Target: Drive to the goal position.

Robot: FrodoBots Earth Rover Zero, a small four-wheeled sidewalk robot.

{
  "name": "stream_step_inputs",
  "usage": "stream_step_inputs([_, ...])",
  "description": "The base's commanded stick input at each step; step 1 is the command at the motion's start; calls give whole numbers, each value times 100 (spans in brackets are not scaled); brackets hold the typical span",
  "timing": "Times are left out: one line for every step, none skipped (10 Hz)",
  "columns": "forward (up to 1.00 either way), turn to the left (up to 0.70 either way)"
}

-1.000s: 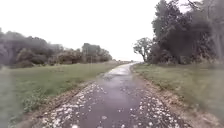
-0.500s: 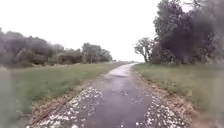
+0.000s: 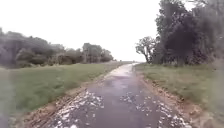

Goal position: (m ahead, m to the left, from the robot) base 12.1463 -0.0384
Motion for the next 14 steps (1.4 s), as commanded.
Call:
stream_step_inputs([70,0])
stream_step_inputs([70,0])
stream_step_inputs([70,0])
stream_step_inputs([70,0])
stream_step_inputs([70,0])
stream_step_inputs([70,-1])
stream_step_inputs([70,-1])
stream_step_inputs([70,-2])
stream_step_inputs([70,-1])
stream_step_inputs([70,0])
stream_step_inputs([70,0])
stream_step_inputs([70,0])
stream_step_inputs([70,-1])
stream_step_inputs([70,-2])
